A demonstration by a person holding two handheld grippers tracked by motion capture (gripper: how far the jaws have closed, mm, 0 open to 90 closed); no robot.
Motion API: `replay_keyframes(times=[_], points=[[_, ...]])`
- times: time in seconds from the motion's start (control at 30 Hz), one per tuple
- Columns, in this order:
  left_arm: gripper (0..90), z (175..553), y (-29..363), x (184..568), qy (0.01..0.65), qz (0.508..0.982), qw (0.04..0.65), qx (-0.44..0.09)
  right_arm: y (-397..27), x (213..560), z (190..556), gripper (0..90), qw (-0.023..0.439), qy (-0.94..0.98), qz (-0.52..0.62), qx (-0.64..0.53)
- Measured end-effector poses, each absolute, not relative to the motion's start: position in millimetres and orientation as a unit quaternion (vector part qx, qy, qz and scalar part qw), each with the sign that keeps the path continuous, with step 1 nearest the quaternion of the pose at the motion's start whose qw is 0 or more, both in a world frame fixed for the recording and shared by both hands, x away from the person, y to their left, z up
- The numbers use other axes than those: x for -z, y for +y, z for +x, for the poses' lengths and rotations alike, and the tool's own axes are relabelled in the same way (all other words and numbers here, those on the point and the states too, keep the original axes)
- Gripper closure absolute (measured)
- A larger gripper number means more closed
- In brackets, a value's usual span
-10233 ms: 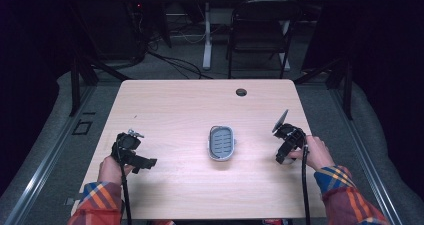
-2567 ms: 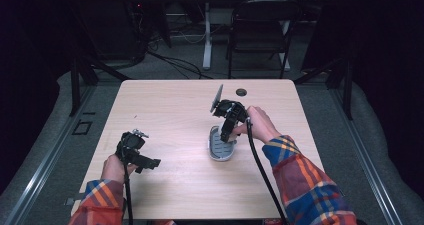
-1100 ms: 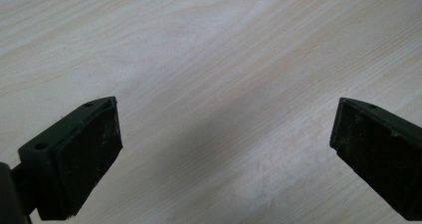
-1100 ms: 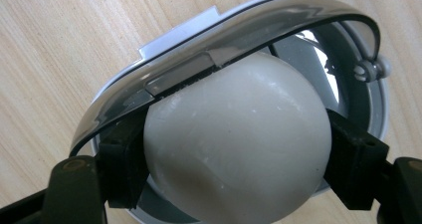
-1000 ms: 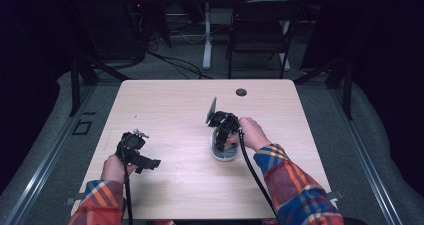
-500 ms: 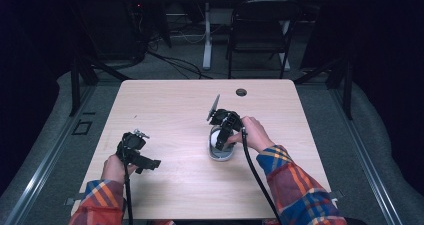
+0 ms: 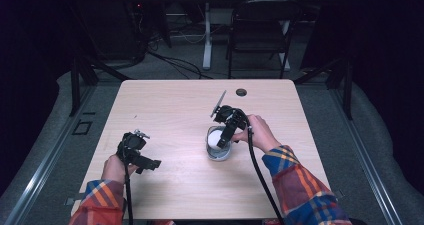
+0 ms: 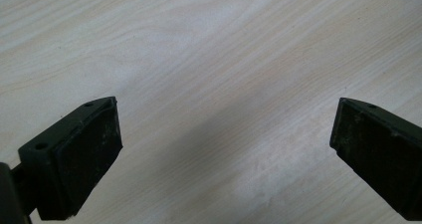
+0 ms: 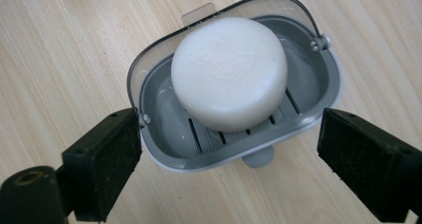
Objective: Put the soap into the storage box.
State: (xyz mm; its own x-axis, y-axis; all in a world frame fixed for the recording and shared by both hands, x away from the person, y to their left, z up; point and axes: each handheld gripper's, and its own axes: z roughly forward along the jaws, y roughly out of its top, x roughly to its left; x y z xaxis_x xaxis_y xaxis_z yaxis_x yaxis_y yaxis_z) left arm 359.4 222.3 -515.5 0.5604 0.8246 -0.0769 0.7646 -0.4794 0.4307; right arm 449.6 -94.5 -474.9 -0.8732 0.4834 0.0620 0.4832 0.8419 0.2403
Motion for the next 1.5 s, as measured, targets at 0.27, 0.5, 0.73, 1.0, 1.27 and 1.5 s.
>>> replay_keyframes(times=[0.27, 0.5, 0.73, 1.0, 1.27, 1.5], points=[[0.0, 359, 222, 515, 0.463, 0.857, 0.214, -0.071, -113, 462, 447, 2.4, 0.013, 0.956, 0.266, -0.126], [0.0, 359, 222, 515, 0.463, 0.857, 0.213, -0.072, -138, 445, 438, 1.9, 0.031, 0.95, 0.28, -0.137], [0.0, 359, 221, 515, 0.464, 0.856, 0.214, -0.073, -166, 436, 428, 0.0, 0.046, 0.943, 0.297, -0.141], [0.0, 359, 220, 515, 0.465, 0.856, 0.213, -0.073, -204, 442, 419, 0.0, 0.051, 0.933, 0.328, -0.137], [0.0, 359, 220, 516, 0.461, 0.859, 0.21, -0.074, -243, 464, 407, 0.0, 0.048, 0.923, 0.361, -0.12], [0.0, 358, 218, 515, 0.459, 0.86, 0.211, -0.075, -273, 492, 391, 0.0, 0.034, 0.915, 0.385, -0.116]])
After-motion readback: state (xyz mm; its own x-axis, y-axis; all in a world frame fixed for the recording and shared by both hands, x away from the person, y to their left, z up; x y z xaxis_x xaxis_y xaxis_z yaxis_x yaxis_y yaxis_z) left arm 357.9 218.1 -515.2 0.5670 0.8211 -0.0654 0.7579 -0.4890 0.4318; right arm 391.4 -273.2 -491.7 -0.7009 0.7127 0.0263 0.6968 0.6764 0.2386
